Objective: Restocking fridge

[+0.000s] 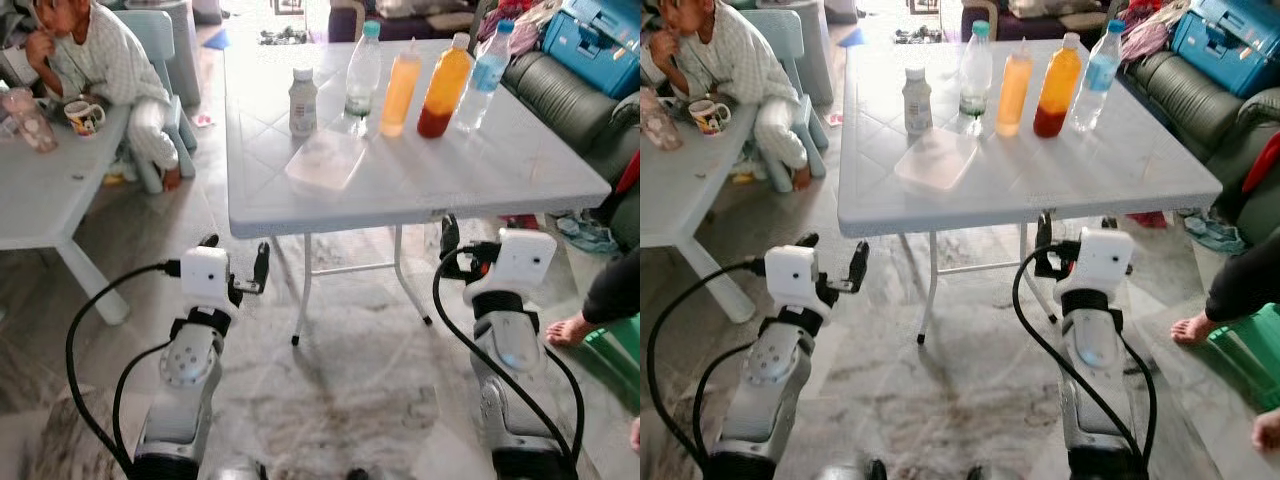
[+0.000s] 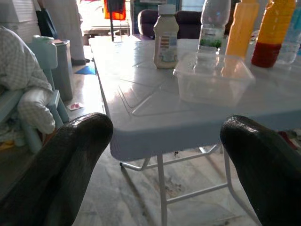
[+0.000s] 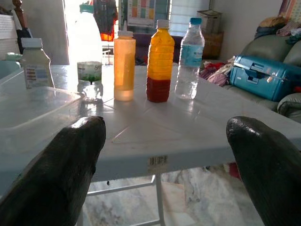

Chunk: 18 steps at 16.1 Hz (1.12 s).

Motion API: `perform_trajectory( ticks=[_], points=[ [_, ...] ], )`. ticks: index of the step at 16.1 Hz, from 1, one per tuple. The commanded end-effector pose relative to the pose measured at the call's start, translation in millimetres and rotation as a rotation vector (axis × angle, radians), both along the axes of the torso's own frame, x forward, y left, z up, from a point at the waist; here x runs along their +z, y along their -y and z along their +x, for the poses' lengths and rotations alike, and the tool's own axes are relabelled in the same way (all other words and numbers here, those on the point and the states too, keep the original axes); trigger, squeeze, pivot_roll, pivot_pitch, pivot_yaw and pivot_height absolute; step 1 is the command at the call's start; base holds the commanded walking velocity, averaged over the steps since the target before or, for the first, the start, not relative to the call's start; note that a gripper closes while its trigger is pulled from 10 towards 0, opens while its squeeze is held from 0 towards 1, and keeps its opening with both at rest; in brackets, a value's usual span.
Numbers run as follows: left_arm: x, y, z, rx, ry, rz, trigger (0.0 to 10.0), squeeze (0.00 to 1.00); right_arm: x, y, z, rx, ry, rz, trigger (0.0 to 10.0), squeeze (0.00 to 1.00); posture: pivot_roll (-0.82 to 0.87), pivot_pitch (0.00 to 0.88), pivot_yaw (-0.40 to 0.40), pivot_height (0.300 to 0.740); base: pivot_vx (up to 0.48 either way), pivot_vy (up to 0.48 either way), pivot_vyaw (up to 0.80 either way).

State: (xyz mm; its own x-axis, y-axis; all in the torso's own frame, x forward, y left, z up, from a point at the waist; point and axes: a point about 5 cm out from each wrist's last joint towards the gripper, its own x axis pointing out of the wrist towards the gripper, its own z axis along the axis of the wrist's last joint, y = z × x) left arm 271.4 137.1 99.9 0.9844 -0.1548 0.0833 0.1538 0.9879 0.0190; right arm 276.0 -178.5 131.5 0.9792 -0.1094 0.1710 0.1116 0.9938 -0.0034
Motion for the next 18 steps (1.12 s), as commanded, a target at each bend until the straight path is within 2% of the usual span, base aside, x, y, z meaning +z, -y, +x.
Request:
perform_trajectory(
  ticks=[1,10,15,17,18],
  points=[
    [2,0.0,0.5,-0.007,0.004,0.002,10.0,0.0,-1,-2.4,-0.4,0.009,0.0,-0.006,10.0,0.0,0.12,0.073,-0.03,0.74,0.326,0.0,0.0],
    [5,-0.7,3.4,-0.01,0.015,0.0,10.0,0.0,2,-14.4,1.8,0.068,0.006,-0.008,10.0,0.0,0.12,0.081,-0.033,0.74,0.306,0.0,0.0],
    [3,-6.9,4.2,0.07,0.013,0.03,10.0,0.0,2,-16.3,4.7,0.092,0.002,-0.002,10.0,0.0,0.12,0.086,-0.033,0.74,0.0,0.0,0.0],
    [3,-7.3,5.5,0.069,0.011,0.031,10.0,0.0,4,-23.6,10.8,0.144,0.006,0.029,10.0,0.0,0.12,0.087,-0.03,0.74,0.0,0.0,0.0],
    [4,-6.7,6.1,0.066,0.011,0.033,10.0,0.0,8,-32.3,18.8,0.217,0.002,0.079,10.0,0.0,0.12,0.089,-0.028,0.74,0.0,0.0,0.0]
  ],
)
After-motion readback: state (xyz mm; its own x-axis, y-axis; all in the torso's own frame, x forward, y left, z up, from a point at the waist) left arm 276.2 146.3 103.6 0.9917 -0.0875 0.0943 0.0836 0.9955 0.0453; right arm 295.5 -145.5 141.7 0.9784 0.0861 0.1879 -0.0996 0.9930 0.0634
